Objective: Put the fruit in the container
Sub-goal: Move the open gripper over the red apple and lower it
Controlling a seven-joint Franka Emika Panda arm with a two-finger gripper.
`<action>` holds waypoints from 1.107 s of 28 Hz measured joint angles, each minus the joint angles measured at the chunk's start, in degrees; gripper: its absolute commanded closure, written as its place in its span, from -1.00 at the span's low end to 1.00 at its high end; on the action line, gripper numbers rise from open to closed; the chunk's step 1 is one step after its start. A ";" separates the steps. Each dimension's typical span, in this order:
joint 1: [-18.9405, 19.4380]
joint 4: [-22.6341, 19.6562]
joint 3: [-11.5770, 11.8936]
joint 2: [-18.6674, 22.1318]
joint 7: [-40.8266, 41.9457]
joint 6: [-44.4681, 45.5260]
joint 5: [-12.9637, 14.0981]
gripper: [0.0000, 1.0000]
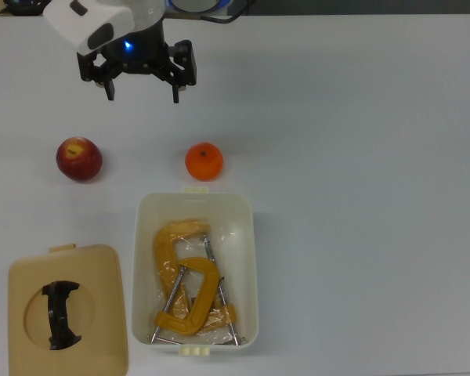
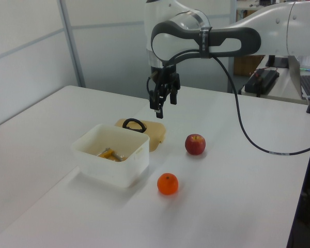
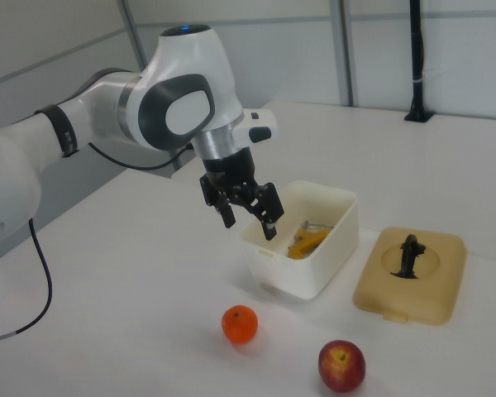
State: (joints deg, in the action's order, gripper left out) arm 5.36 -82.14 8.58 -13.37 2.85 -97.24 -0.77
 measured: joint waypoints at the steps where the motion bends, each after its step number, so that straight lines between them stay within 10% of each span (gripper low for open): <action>1: 0.21 -0.79 0.00 0.00 0.00 0.00 0.00 -1.00; 11: -0.86 -13.50 4.38 0.22 -0.09 -14.15 -1.11 -1.00; 31: -0.83 -25.81 8.67 0.27 -0.07 -29.19 -5.43 -1.00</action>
State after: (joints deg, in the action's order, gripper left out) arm 4.53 -107.95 17.25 -13.11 2.78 -126.43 -6.20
